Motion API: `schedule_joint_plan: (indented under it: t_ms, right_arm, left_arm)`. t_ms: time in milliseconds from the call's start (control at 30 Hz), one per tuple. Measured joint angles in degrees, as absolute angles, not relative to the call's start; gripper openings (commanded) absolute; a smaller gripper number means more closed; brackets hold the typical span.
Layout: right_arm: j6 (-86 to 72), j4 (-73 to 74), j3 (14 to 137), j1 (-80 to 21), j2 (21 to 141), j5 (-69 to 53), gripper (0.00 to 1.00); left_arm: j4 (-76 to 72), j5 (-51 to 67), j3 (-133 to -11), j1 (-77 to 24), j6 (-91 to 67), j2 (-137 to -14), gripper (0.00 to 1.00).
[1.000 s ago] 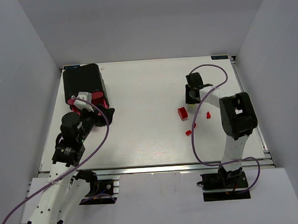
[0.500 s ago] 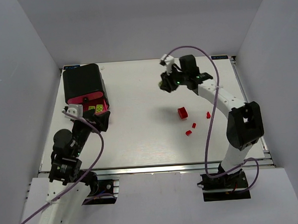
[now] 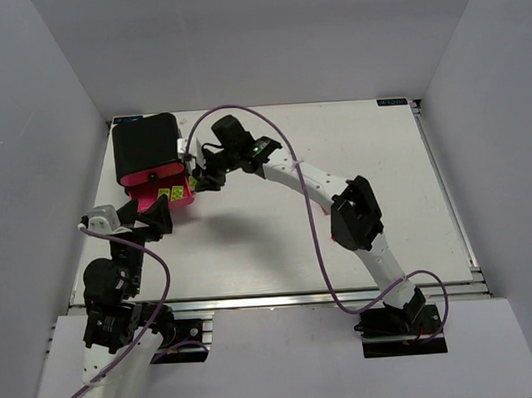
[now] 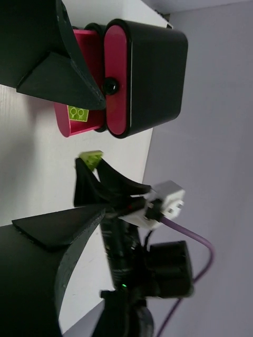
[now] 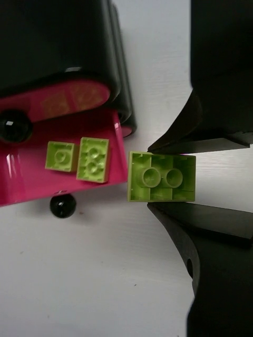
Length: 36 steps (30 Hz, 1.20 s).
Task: Sort the legos into containers by color
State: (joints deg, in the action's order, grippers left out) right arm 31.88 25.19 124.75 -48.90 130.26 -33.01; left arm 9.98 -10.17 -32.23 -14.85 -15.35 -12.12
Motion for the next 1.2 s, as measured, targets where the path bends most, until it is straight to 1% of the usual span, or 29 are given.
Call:
schedule_joint_plan:
  t_ms: [333,533,767,900,933,1000,1033,1100,1133,1200]
  right_arm:
    - [27.20,11.97,126.02,-54.63,134.93,-30.74,0.00]
    - [21.74,-0.54,128.51,-56.47,139.22,-26.09,0.00]
    - [18.72,-8.16,128.60,-57.93,143.46,-20.86,0.00]
    - [17.93,-10.28,129.16,-58.72,144.88,-19.18,0.12]
    - [17.82,-10.61,129.23,-58.96,145.05,-18.94,0.24]
    - [17.72,-11.31,129.40,-59.40,145.25,-18.15,0.33]
    - [17.65,-11.60,129.56,-59.53,145.29,-17.91,0.40]
    - [17.52,-12.25,129.71,-59.90,145.32,-17.61,0.44]
    - [17.39,-12.38,129.95,-60.12,145.36,-17.47,0.51]
    - [17.06,-12.99,130.08,-60.29,145.36,-17.04,0.57]
  left_arm:
    - [9.85,-13.19,-32.18,-14.74,-15.49,-8.97,0.84]
    - [9.85,-13.21,-32.18,-14.74,-15.40,-7.95,0.84]
    - [9.80,-13.19,-32.18,-14.74,-15.11,-6.61,0.84]
    - [9.80,-13.13,-32.18,-14.74,-15.03,-6.59,0.84]
    - [9.80,-13.10,-32.18,-14.74,-15.03,-6.59,0.84]
    - [9.80,-13.04,-32.18,-14.74,-15.00,-6.59,0.84]
    - [9.80,-13.04,-32.18,-14.74,-15.00,-6.59,0.84]
    - [9.80,-12.97,-32.16,-14.74,-15.00,-6.59,0.84]
    - [9.80,-12.95,-32.16,-14.74,-15.00,-6.59,0.84]
    - [9.80,-12.95,-32.16,-14.74,-15.00,-6.59,0.84]
